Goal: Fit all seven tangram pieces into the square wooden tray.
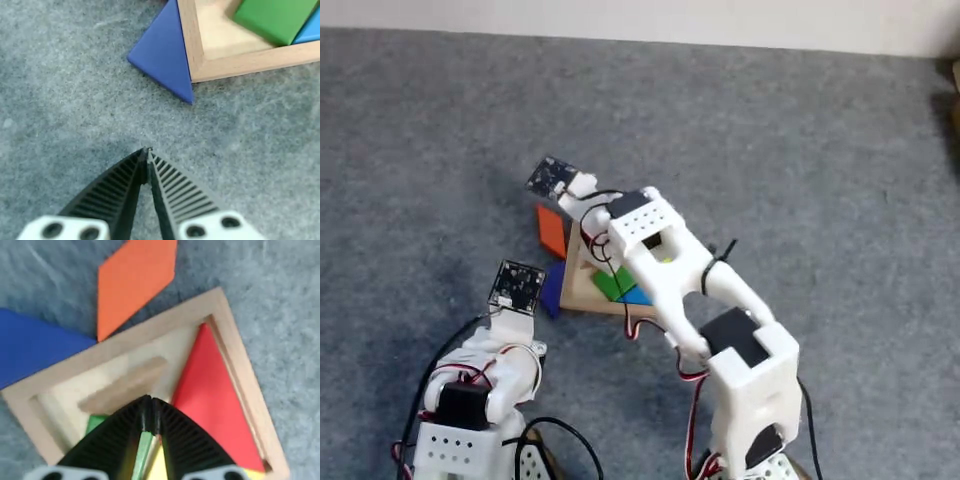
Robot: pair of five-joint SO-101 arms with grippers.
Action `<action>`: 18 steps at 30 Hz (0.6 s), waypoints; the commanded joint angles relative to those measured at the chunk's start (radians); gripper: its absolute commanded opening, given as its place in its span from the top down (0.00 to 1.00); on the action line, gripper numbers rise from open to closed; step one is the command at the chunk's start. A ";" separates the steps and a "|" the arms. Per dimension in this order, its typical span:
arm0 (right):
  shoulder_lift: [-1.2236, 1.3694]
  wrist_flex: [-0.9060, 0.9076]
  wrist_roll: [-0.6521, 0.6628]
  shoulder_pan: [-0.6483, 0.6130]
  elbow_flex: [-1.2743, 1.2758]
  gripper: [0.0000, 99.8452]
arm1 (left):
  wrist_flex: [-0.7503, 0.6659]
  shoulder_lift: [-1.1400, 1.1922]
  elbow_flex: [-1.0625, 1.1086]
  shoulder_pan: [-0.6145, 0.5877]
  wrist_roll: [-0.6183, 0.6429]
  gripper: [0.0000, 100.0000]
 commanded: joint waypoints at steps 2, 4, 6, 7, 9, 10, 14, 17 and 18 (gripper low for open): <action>-0.021 -0.042 0.012 -0.010 -0.004 1.00 | 0.005 -0.033 0.019 -0.008 -0.008 0.99; -0.042 -0.024 0.011 0.001 -0.005 1.00 | 0.005 -0.033 0.019 -0.008 -0.008 0.99; -0.073 -0.013 0.009 0.002 -0.004 1.00 | 0.005 -0.033 0.019 -0.008 -0.008 0.99; -0.090 -0.007 0.006 0.004 -0.004 1.00 | 0.005 -0.033 0.019 -0.008 -0.008 0.99; -0.120 0.018 0.006 0.004 -0.004 1.00 | 0.005 -0.033 0.019 -0.008 -0.008 0.99; -0.131 0.024 0.005 0.004 -0.004 1.00 | 0.005 -0.033 0.019 -0.008 -0.008 0.99; -0.142 0.035 -0.055 -0.015 -0.002 1.00 | 0.005 -0.033 0.019 -0.008 -0.008 0.99; -0.142 0.035 -0.103 -0.039 -0.002 1.00 | 0.005 -0.033 0.019 -0.008 -0.008 0.99; -0.140 0.035 -0.109 -0.047 -0.001 1.00 | 0.005 -0.033 0.019 -0.008 -0.008 0.99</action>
